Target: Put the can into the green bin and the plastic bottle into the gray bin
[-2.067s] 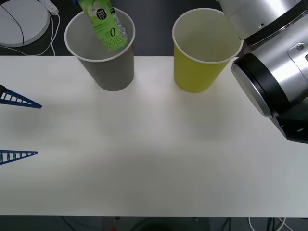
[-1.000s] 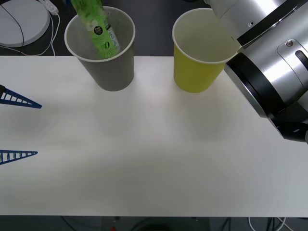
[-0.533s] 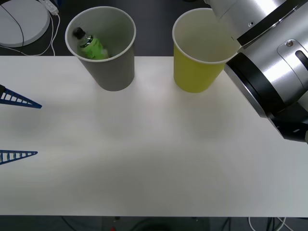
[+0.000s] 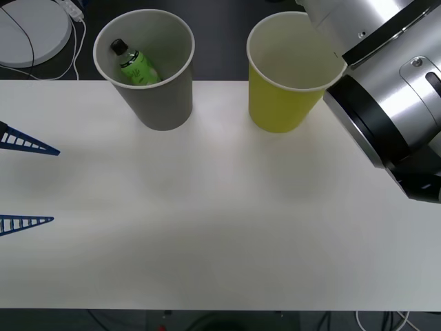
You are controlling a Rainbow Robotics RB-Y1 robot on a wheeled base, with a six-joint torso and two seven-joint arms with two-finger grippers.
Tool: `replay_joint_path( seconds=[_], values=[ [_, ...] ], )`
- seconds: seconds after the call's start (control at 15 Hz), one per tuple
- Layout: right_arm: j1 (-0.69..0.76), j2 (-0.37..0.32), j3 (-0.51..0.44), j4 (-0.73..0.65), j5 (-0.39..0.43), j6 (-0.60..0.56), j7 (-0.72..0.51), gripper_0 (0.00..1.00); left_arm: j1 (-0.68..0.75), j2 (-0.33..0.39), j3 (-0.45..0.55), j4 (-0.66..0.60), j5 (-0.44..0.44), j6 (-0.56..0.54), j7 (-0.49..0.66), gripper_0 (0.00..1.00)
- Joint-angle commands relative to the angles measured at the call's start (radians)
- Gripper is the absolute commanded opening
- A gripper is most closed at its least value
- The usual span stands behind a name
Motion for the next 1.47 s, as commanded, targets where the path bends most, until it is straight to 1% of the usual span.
replay_joint_path(
  seconds=[0.07, 0.27, 0.6, 0.87, 1.07, 1.2, 1.47],
  values=[
    [0.024, -0.014, 0.0, -0.037, -0.009, 0.002, 0.021, 1.0, 0.0, 0.0, 0.0, 0.0, 0.0, 0.0, 0.0, 1.0],
    [0.091, -0.043, 0.0, -0.155, -0.018, 0.003, 0.023, 1.0, 0.0, 0.0, 0.0, 0.0, 0.0, 0.0, 0.0, 1.0],
    [0.252, -0.124, 0.0, -0.41, -0.065, 0.003, 0.067, 1.0, 0.0, 0.0, 0.0, 0.0, 0.0, 0.0, 0.0, 1.0],
    [0.367, -0.204, 0.0, -0.565, -0.162, 0.003, 0.133, 1.0, 0.0, 0.0, 0.0, 0.0, 0.0, 0.0, 0.0, 1.0],
    [0.459, -0.285, 0.0, -0.712, -0.229, 0.006, 0.153, 1.0, 0.0, 0.0, 0.0, 0.0, 0.0, 0.0, 0.0, 1.0],
    [0.53, -0.343, 0.0, -0.809, -0.275, 0.022, 0.168, 1.0, 0.0, 0.0, 0.0, 0.0, 0.0, 0.0, 0.0, 1.0],
    [0.659, -0.442, -0.006, -0.934, -0.364, 0.088, 0.217, 1.0, 0.0, 0.0, 0.0, 0.0, 0.0, 0.0, 0.0, 1.0]
  ],
)
